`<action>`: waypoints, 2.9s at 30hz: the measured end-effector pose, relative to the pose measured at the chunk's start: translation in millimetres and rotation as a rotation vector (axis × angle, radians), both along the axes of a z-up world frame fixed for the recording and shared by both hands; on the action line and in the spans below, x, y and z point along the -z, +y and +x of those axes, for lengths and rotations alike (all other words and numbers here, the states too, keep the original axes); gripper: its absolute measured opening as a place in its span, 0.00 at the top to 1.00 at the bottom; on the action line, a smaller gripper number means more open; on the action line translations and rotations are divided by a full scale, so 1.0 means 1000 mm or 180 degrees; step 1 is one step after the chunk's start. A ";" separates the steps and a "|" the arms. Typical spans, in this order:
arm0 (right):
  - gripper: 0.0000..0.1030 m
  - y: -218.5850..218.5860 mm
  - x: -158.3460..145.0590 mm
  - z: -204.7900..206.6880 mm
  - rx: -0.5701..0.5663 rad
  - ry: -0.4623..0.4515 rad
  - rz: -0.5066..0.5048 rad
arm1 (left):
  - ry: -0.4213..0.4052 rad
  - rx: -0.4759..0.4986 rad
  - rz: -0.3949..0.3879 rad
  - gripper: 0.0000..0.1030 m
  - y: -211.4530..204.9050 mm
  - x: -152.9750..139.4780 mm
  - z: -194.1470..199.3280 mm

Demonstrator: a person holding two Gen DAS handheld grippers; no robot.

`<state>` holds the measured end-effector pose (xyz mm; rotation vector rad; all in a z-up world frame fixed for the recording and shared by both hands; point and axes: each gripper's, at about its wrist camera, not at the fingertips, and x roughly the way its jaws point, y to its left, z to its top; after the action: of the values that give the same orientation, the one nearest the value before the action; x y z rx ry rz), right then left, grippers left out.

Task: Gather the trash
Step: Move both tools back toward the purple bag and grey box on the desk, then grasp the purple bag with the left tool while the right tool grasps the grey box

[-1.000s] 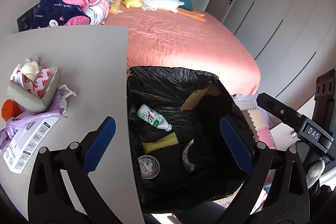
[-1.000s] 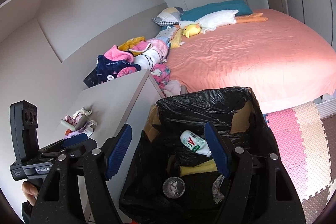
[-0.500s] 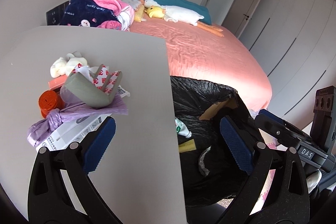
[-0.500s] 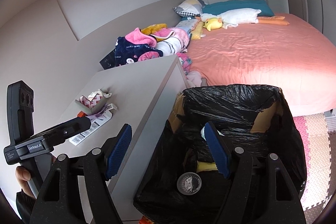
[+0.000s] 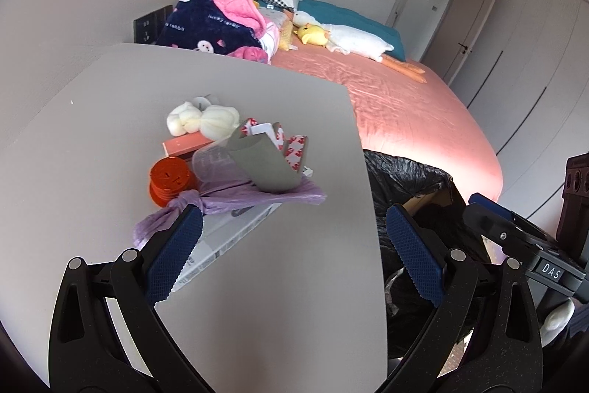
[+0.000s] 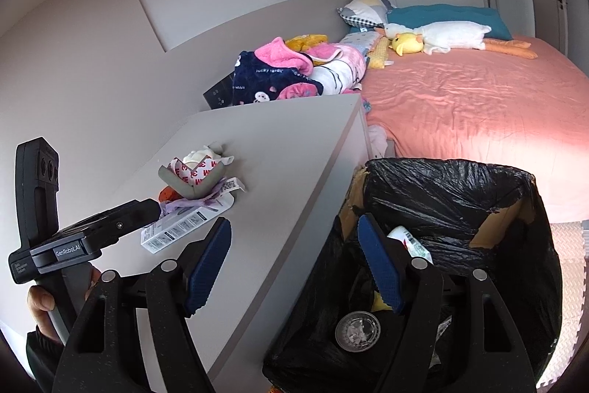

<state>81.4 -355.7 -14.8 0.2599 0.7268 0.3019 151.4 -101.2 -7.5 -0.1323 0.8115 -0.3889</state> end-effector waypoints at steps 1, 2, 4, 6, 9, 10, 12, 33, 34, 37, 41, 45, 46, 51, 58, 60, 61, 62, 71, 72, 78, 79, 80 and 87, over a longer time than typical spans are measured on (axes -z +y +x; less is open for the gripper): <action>0.30 0.003 0.000 0.001 -0.0023 -0.0004 -0.0005 | 0.0004 -0.0031 -0.0004 0.07 0.005 0.001 0.001; 0.30 0.006 0.000 0.003 -0.0044 -0.0006 -0.0010 | 0.0009 -0.0060 -0.0006 0.06 0.009 0.001 0.001; 0.30 0.012 -0.001 0.006 -0.0081 -0.0008 -0.0016 | 0.0021 -0.0120 0.0002 0.07 0.017 0.004 0.003; 0.30 0.018 -0.001 0.009 -0.0118 -0.0013 -0.0022 | 0.0038 -0.0191 0.0013 0.06 0.025 0.006 0.004; 0.30 0.027 -0.002 0.014 -0.0176 -0.0027 -0.0029 | 0.0062 -0.0344 0.0049 0.07 0.034 0.012 0.006; 0.30 0.029 -0.002 0.014 -0.0194 -0.0030 -0.0029 | 0.0086 -0.0376 0.0049 0.07 0.037 0.015 0.008; 0.30 0.034 -0.002 0.017 -0.0237 -0.0037 -0.0033 | 0.0147 -0.0424 0.0022 0.06 0.043 0.022 0.012; 0.30 0.100 0.001 0.055 -0.0784 -0.0137 -0.0169 | 0.0389 -0.0521 -0.0363 0.29 0.072 0.049 0.028; 0.30 0.103 0.001 0.057 -0.0812 -0.0152 -0.0179 | 0.0380 -0.0526 -0.0345 0.34 0.071 0.049 0.027; 0.30 0.114 0.002 0.062 -0.0898 -0.0177 -0.0252 | 0.0391 -0.0512 -0.0337 0.47 0.070 0.052 0.028; 0.30 0.129 0.004 0.072 -0.0977 -0.0194 -0.0384 | 0.0381 -0.0495 -0.0320 0.50 0.068 0.054 0.027; 0.40 0.143 0.009 0.080 -0.1063 -0.0186 -0.0529 | 0.0387 -0.0488 -0.0391 0.53 0.070 0.055 0.027; 0.44 0.145 0.011 0.082 -0.1076 -0.0174 -0.0561 | 0.0386 -0.0488 -0.0398 0.53 0.071 0.055 0.027; 0.55 0.152 0.013 0.083 -0.1097 -0.0235 -0.0663 | 0.0311 -0.0548 -0.0314 0.53 0.070 0.053 0.025; 0.85 0.154 0.013 0.081 -0.1105 -0.0266 -0.0680 | 0.0225 -0.0531 -0.0354 0.73 0.068 0.049 0.023; 0.87 0.149 0.009 0.079 -0.1064 -0.0270 -0.0573 | 0.0151 -0.0526 -0.0393 0.75 0.068 0.044 0.021; 0.87 0.145 0.006 0.078 -0.1037 -0.0267 -0.0508 | 0.0114 -0.0527 -0.0416 0.75 0.068 0.042 0.020; 0.87 0.142 0.003 0.079 -0.1018 -0.0264 -0.0449 | 0.0077 -0.0527 -0.0441 0.76 0.069 0.039 0.019; 0.87 0.117 -0.018 0.074 -0.0862 -0.0328 -0.0237 | -0.0167 -0.0577 -0.0716 0.77 0.082 0.017 0.010; 0.87 0.116 -0.020 0.073 -0.0855 -0.0334 -0.0229 | -0.0166 -0.0577 -0.0726 0.77 0.082 0.016 0.009; 0.87 0.110 -0.028 0.065 -0.0810 -0.0386 -0.0220 | -0.0242 -0.0565 -0.0755 0.77 0.082 0.006 0.002; 0.87 0.109 -0.030 0.063 -0.0795 -0.0401 -0.0227 | -0.0264 -0.0560 -0.0762 0.77 0.081 0.003 0.001; 0.87 0.108 -0.032 0.060 -0.0780 -0.0417 -0.0231 | -0.0287 -0.0555 -0.0769 0.77 0.081 0.000 -0.001; 0.87 0.096 -0.044 0.043 -0.0688 -0.0521 -0.0205 | -0.0445 -0.0512 -0.0824 0.77 0.079 -0.020 -0.012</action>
<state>124.4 -259.9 28.8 0.0935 0.6021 0.4984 139.7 -22.6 12.8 -0.4048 0.6055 -0.3458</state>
